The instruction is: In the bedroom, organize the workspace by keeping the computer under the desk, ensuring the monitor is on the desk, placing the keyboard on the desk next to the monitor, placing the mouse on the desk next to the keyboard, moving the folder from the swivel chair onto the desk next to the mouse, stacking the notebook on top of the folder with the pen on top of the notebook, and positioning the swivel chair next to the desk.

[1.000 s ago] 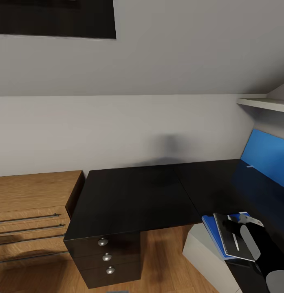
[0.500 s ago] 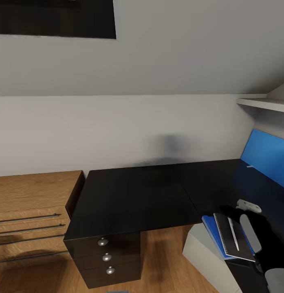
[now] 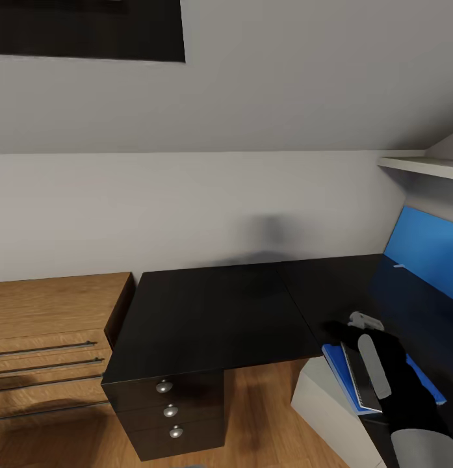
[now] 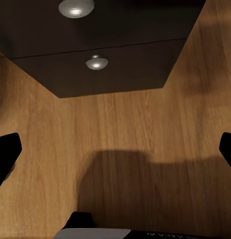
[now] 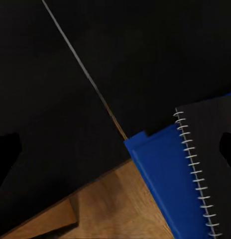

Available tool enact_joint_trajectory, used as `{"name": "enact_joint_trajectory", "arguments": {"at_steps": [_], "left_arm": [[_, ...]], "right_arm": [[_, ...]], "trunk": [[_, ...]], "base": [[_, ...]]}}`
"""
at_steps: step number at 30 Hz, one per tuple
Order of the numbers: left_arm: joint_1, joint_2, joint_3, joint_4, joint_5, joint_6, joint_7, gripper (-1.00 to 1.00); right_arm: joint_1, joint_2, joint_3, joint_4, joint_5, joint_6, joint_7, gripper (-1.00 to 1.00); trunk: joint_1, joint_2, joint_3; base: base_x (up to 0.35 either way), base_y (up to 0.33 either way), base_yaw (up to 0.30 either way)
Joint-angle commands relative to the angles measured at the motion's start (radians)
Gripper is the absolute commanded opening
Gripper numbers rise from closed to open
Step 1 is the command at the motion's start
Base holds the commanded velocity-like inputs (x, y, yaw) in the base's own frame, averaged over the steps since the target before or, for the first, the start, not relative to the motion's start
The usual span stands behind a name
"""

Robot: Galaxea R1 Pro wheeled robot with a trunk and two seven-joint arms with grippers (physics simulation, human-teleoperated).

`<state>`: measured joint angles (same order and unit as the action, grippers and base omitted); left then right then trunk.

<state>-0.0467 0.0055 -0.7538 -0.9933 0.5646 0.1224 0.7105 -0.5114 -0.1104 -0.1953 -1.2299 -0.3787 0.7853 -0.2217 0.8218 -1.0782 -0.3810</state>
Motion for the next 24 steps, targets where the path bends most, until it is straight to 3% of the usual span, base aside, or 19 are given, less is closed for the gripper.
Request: {"name": "enact_joint_trajectory", "arguments": {"at_steps": [1,2,3,8,14,17,20,21,23,24], "left_arm": [[-0.001,0.001,-0.003,-0.001,0.001,0.006,0.007,1.00],[-0.001,0.001,-0.003,0.000,0.001,0.006,0.007,1.00],[-0.001,0.001,-0.002,0.012,0.000,0.005,0.006,1.00],[-0.001,0.001,-0.001,0.014,0.000,0.005,0.006,1.00],[-0.001,0.001,0.001,0.021,0.001,0.005,0.007,1.00],[-0.002,0.001,0.088,0.037,0.000,0.007,0.006,1.00],[-0.001,-0.001,0.138,0.069,0.000,0.007,0.005,1.00],[-0.001,0.000,0.172,0.084,-0.002,0.005,0.005,1.00],[-0.002,0.001,0.187,0.084,-0.002,0.004,0.005,1.00],[-0.001,0.001,0.275,0.086,-0.005,-0.002,0.003,1.00]], "right_arm": [[0.000,0.006,0.000,-0.002,-0.009,0.005,-0.009,1.00],[0.001,0.011,0.000,-0.003,-0.008,0.006,-0.009,1.00],[0.005,0.032,0.048,-0.004,-0.007,0.008,-0.009,1.00],[0.007,0.038,0.112,-0.002,-0.007,0.006,-0.009,1.00],[0.011,0.049,0.145,-0.001,-0.007,0.003,-0.008,1.00],[0.011,0.050,0.152,0.001,-0.007,0.002,-0.008,1.00],[0.011,0.051,0.152,0.002,-0.007,0.002,-0.008,1.00],[0.011,0.051,0.152,0.004,-0.008,0.002,-0.007,1.00],[0.011,0.051,0.153,0.005,-0.008,0.002,-0.007,1.00],[0.011,0.050,0.152,0.006,-0.007,0.002,-0.007,1.00]], "trunk": [[0.000,-0.001,-0.001],[0.000,-0.001,-0.001],[0.000,-0.001,-0.001],[0.000,-0.001,-0.001],[0.000,-0.001,-0.001],[0.000,-0.001,-0.001],[0.000,-0.001,-0.001],[0.000,-0.001,-0.001],[0.000,-0.001,-0.001],[0.000,-0.001,-0.001]], "base": [[0.000,0.000,0.000],[0.000,0.000,0.000],[-0.242,0.000,0.000],[-0.300,0.000,0.000],[-0.329,0.000,0.000],[-0.333,0.000,0.000],[-0.334,0.000,0.000],[-0.212,0.000,0.000],[-0.187,0.000,0.000],[-0.042,0.000,0.000]]}}
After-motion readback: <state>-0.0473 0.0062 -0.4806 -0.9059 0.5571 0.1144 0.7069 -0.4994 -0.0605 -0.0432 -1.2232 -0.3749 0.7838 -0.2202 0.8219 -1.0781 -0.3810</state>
